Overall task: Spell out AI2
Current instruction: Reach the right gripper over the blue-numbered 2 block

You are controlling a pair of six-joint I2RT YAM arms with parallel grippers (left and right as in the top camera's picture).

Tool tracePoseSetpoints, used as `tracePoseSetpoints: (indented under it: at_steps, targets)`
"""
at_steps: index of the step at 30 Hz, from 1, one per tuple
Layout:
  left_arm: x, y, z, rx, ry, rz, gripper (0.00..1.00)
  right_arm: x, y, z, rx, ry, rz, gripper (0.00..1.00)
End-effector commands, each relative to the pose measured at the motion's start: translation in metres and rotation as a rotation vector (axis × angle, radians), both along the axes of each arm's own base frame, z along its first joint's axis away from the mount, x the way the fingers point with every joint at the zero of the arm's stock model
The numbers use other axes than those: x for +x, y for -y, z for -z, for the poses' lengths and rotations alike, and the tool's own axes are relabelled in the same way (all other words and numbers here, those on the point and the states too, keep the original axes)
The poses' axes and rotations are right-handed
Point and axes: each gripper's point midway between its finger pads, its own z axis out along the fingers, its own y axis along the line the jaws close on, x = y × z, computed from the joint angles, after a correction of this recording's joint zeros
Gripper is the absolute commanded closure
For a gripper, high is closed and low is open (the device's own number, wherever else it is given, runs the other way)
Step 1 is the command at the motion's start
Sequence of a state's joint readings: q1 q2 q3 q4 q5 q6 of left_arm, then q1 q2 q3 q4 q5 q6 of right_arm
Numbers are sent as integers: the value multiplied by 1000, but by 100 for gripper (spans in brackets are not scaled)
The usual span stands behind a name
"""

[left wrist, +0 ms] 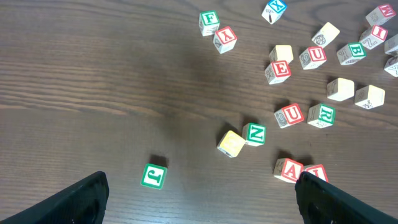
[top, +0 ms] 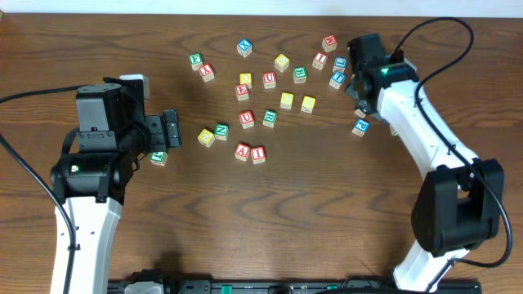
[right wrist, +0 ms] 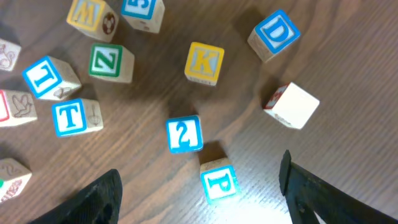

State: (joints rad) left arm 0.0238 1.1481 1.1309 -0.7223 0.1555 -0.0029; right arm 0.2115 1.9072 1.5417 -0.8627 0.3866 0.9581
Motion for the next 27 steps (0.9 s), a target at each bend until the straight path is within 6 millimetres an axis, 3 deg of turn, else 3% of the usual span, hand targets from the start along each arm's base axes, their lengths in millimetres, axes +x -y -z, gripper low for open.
tracePoseSetpoints:
  at_steps: [1,7,18,27]
  targets:
    - [3,0,-12,-1,31,2,6,11,1,4,23,-74,-56,24]
    - [3,0,-12,-1,31,2,6,19,-4,9,18,-199,-69,24]
    - [3,0,-12,-1,31,2,5,24,0,8,11,-166,17,25]
    - [3,0,-12,-2,31,2,5,25,-3,34,39,-195,67,25]
